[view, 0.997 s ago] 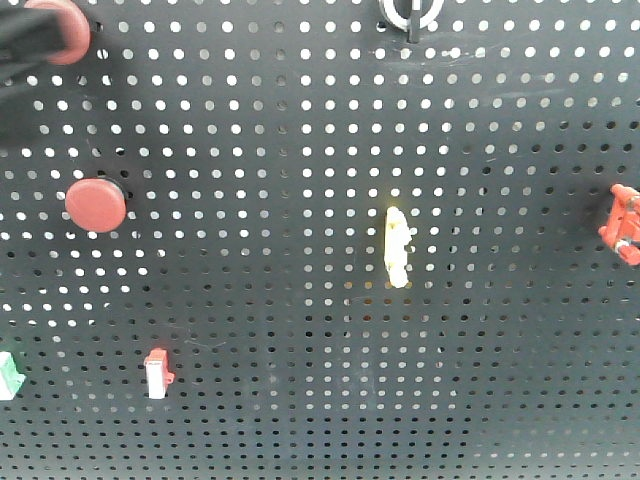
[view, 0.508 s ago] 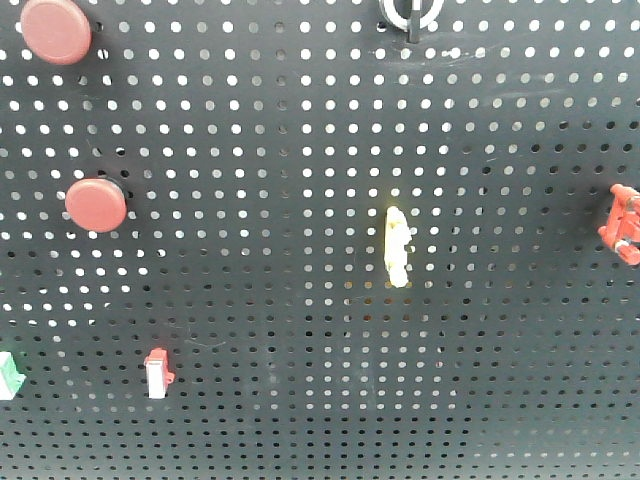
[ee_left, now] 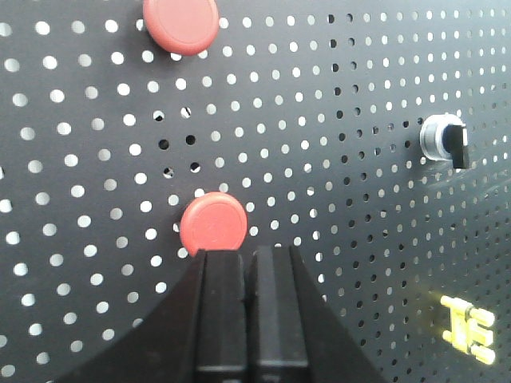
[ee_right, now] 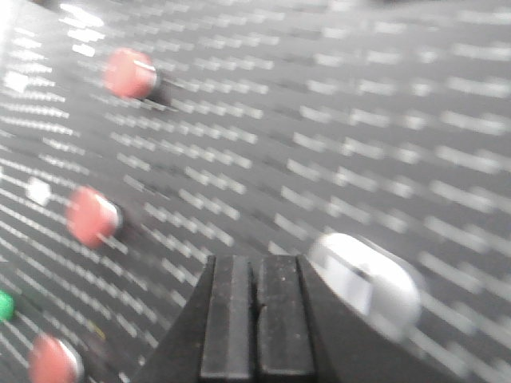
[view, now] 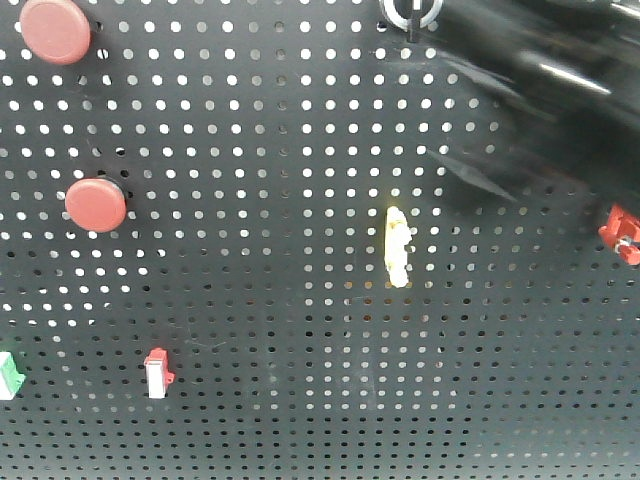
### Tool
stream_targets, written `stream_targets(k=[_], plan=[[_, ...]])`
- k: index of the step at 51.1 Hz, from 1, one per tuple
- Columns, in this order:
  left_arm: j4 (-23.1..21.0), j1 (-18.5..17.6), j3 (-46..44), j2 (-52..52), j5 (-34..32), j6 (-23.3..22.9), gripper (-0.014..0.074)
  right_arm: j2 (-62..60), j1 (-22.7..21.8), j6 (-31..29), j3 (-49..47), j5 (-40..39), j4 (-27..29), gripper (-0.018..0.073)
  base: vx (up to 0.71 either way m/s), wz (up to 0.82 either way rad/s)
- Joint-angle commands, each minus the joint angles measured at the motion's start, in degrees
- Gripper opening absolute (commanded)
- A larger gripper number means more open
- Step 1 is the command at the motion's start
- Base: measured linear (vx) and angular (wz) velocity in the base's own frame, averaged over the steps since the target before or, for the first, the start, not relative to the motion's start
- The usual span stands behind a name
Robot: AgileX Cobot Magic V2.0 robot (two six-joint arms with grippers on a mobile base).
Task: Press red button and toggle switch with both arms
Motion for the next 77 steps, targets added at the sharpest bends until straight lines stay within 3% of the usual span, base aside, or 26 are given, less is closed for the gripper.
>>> stream_targets(k=[1, 12, 26, 42, 52, 65, 77], plan=[[-0.28, -0.25, -1.86, 0.08, -4.14, -0.07, 0.0002, 1.55, 0.52, -0.52, -4.79, -1.06, 0.14, -0.0003, 0.0, 0.0], [-0.28, -0.25, -1.86, 0.08, -4.09, -0.07, 0.0002, 4.45, 0.22, -0.68, -8.04, 2.99, 0.29, -0.0003, 0.0, 0.0], [-0.28, -0.25, -1.86, 0.08, -4.22, -0.07, 0.0002, 4.11, -6.42, -0.16, -8.76, 4.73, 4.03, -0.0003, 0.0, 0.0], [-0.23, -0.25, -1.86, 0.13, -4.37, -0.07, 0.0002, 2.77, -6.36, -0.52, -8.76, 8.78, 4.25, -0.0003, 0.0, 0.0], [-0.23, -0.25, -1.86, 0.13, -4.48, -0.07, 0.0002, -0.23, -6.36, -4.1, -8.76, 13.27, 4.19, -0.0003, 0.0, 0.0], [-0.28, -0.25, -1.86, 0.13, -4.55, -0.07, 0.0002, -1.33, -6.32, -3.49, -8.69, 13.36, 4.79, -0.0003, 0.0, 0.0], [-0.58, -0.25, -1.86, 0.13, -2.62, -0.07, 0.0002, -7.2, -2.8, -3.27, -3.5, 12.88, 4.86, -0.0003, 0.0, 0.0]])
